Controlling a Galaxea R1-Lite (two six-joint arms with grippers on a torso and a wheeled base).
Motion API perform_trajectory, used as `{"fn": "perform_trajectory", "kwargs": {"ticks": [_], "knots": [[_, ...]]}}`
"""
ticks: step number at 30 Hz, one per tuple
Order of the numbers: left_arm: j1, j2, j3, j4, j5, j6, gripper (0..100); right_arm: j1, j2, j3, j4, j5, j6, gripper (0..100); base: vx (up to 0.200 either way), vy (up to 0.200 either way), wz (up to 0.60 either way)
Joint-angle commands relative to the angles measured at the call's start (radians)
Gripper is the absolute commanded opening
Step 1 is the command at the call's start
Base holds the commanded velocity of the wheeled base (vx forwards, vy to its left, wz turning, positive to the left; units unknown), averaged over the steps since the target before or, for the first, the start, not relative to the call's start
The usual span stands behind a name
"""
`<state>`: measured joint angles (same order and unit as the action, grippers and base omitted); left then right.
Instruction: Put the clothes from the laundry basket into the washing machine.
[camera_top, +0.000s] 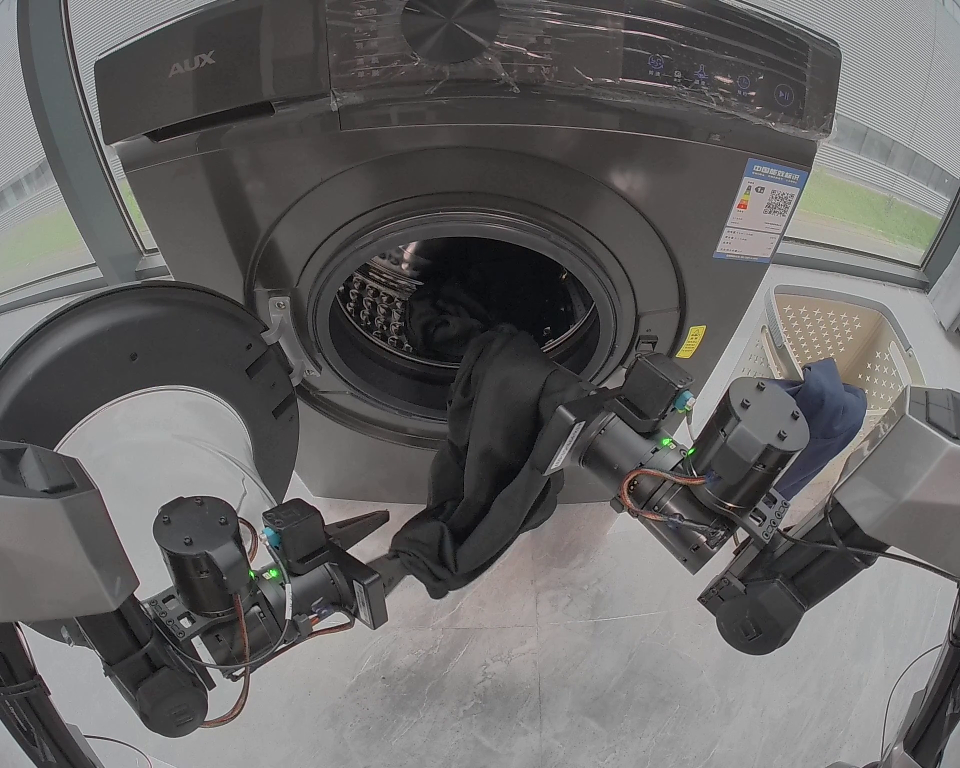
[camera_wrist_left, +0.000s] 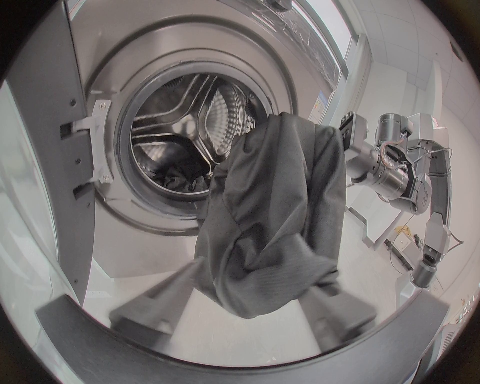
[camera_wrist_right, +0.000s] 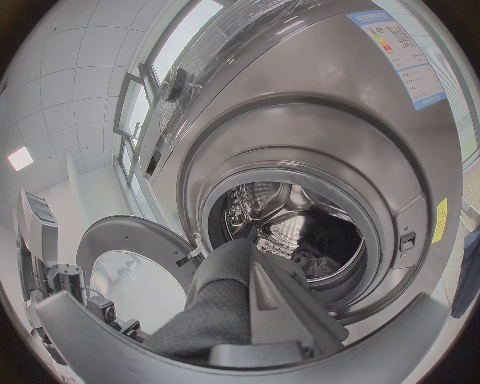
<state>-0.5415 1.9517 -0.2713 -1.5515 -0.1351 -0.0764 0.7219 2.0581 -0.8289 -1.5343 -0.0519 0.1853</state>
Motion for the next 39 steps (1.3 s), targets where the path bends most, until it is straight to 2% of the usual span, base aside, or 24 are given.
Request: {"fn": "perform_trajectory", "kwargs": {"ticks": [1,2,4,8,11,15,16,18,20,23,26,28,31,33,37,39], "knots": [[-0.002,0.016,0.052,-0.001,-0.006,0.001,100,-0.007,-0.003,0.001,0.002,0.000,0.000,0,0.000,0.000,0.00],[-0.003,0.016,0.058,-0.001,-0.009,0.003,100,-0.009,-0.003,-0.001,0.002,0.000,0.000,0,0.000,0.000,0.00],[-0.011,0.019,0.112,-0.001,-0.072,0.015,100,-0.013,-0.003,-0.007,0.008,0.000,-0.009,0,0.000,0.000,0.00],[-0.018,0.021,0.167,-0.001,-0.130,0.075,100,-0.013,-0.001,-0.010,0.008,0.000,-0.010,0,0.000,0.000,0.00],[-0.021,0.018,0.184,-0.001,-0.149,0.087,100,-0.010,0.004,-0.012,0.008,0.000,-0.009,0,0.000,0.000,0.00],[-0.034,0.006,0.199,0.001,-0.147,0.098,100,-0.009,0.004,-0.012,0.008,0.000,-0.009,0,0.000,0.000,0.00],[-0.048,-0.002,0.187,0.001,-0.141,0.122,100,-0.006,0.002,-0.012,0.009,0.000,-0.007,0,0.000,0.000,0.00],[-0.055,-0.002,0.172,0.001,-0.141,0.122,100,0.001,0.004,-0.004,0.008,0.000,-0.007,0,0.000,0.000,0.00],[-0.074,0.019,0.040,0.002,-0.136,0.113,100,0.019,0.002,0.010,0.009,0.000,-0.010,0,0.000,0.000,0.00],[-0.081,0.067,-0.071,0.002,-0.112,0.112,100,0.036,0.002,0.011,0.009,-0.002,-0.009,0,0.000,0.000,0.00],[-0.103,0.101,-0.141,0.002,-0.072,0.107,100,0.037,0.005,0.016,0.008,-0.002,-0.007,0,0.000,0.000,0.00],[-0.115,0.113,-0.167,0.002,-0.066,0.106,100,0.037,0.005,0.022,0.008,-0.002,-0.007,0,0.000,0.000,0.00],[-0.133,0.138,-0.223,0.002,-0.052,0.086,100,0.037,0.002,0.027,0.008,-0.002,-0.007,0,0.000,0.000,0.00],[-0.130,0.148,-0.263,0.004,-0.037,0.072,100,0.042,-0.001,0.031,0.008,-0.002,-0.007,0,0.000,0.000,0.00],[-0.112,0.177,-0.315,0.004,-0.032,0.072,100,0.053,-0.006,0.031,0.009,-0.002,-0.009,0,0.000,0.000,0.00],[-0.080,0.205,-0.348,0.004,-0.032,0.079,100,0.068,-0.019,0.037,0.009,-0.002,-0.007,0,0.000,0.000,0.00]]}}
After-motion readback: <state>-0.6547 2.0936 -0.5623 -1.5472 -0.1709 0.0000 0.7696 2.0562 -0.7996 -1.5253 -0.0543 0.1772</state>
